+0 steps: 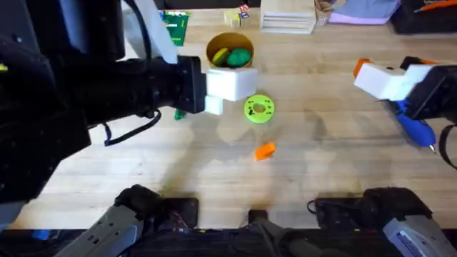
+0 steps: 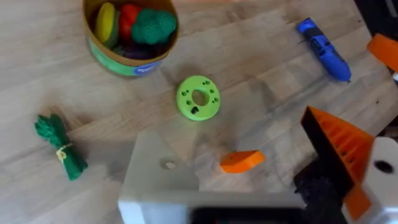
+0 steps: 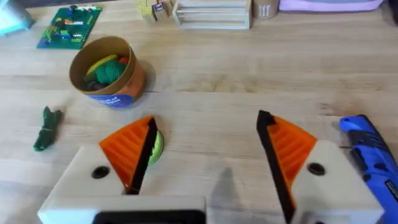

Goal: Pick up the gripper from the table and insert it into the empty holder that is missing its gripper. Then pick up a screw, insert it into the mounting hole, and use the screwdriver to tighten it. Finally, clean up the table by picking up the vegetable and placing it into the bucket.

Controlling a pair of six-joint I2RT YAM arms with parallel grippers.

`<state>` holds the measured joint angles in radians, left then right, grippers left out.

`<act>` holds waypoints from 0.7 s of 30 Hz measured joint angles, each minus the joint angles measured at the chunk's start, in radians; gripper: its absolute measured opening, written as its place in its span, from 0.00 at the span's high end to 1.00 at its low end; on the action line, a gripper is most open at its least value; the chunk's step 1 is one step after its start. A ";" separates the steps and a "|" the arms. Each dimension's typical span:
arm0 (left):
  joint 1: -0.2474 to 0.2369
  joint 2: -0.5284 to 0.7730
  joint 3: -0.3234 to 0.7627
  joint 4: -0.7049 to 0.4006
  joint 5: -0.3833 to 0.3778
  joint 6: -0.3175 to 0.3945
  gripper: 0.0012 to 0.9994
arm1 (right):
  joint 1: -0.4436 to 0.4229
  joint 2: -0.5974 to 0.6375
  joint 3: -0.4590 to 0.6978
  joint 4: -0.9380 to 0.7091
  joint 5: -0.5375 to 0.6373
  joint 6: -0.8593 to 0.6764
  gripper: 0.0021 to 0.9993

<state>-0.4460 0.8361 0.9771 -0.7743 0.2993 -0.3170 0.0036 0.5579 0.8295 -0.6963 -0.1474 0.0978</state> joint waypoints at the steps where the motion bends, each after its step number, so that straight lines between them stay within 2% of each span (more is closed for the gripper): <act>1: -0.009 0.006 0.000 0.007 0.000 0.028 0.01 | 0.000 0.000 0.000 0.000 0.000 0.000 0.01; 6: -0.064 0.028 -0.005 0.086 -0.008 0.138 0.01 | 0.000 0.000 0.000 0.000 0.000 0.000 0.01; 10: -0.149 -0.019 -0.094 0.240 -0.036 0.199 0.01 | 0.000 0.000 0.000 0.000 0.000 0.000 0.01; 13: -0.199 -0.099 -0.236 0.406 -0.050 0.219 0.01 | 0.000 0.000 0.000 0.000 0.000 0.000 0.01; 17: -0.242 -0.222 -0.459 0.639 -0.062 0.233 0.01 | 0.000 0.000 0.000 0.000 0.000 0.000 0.01; 18: -0.262 -0.322 -0.616 0.748 -0.064 0.239 0.01 | 0.000 0.000 0.000 0.000 0.000 0.000 0.01; 21: -0.268 -0.434 -0.738 0.771 -0.065 0.238 0.01 | 0.000 0.000 0.000 0.000 0.000 0.000 0.01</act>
<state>-0.7139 0.4018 0.2392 -0.0029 0.2343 -0.0791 0.0036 0.5579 0.8295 -0.6961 -0.1475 0.0978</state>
